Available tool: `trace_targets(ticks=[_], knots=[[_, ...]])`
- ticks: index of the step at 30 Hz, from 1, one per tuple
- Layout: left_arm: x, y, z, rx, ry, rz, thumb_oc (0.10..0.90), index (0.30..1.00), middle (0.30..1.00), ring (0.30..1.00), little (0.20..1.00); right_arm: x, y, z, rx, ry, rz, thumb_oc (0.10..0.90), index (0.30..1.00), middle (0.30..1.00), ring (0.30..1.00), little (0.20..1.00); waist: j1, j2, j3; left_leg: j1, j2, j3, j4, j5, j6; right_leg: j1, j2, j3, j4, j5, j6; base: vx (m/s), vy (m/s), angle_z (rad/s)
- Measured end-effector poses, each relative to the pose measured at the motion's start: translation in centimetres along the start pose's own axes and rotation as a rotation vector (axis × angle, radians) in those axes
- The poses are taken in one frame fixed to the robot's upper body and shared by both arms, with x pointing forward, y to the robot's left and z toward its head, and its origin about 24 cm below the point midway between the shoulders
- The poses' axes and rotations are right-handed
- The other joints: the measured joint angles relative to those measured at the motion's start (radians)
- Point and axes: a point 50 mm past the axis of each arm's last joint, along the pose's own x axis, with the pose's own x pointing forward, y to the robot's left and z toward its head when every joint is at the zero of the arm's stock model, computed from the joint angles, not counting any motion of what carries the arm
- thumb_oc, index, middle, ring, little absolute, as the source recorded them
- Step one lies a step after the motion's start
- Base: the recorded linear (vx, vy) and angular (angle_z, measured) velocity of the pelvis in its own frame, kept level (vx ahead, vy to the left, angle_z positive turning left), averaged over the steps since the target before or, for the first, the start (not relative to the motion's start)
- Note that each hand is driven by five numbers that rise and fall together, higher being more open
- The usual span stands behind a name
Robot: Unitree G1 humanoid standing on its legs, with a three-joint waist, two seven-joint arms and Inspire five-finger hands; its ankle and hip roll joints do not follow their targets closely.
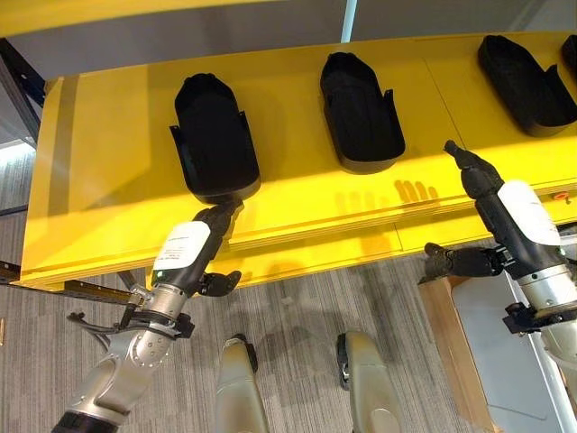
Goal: Move parts from the plastic box to the shelf.
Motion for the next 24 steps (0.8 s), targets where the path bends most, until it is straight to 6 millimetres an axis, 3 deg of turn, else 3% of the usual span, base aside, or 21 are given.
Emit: trace_targets(ticks=[24], knots=[[0.58,0.31,-0.48,0.019,0.017,0.028,0.9,1.0,1.0,1.0,1.0,-0.03,0.11,-0.25,0.001,0.014,0.007,0.9,1.0,1.0,1.0,1.0,-0.001,-0.001,0.0,-0.003,0.0,0.004,0.007,-0.003,-0.001,-0.009,0.002,0.014,0.007,0.0,0.0,0.0,0.001,0.0]])
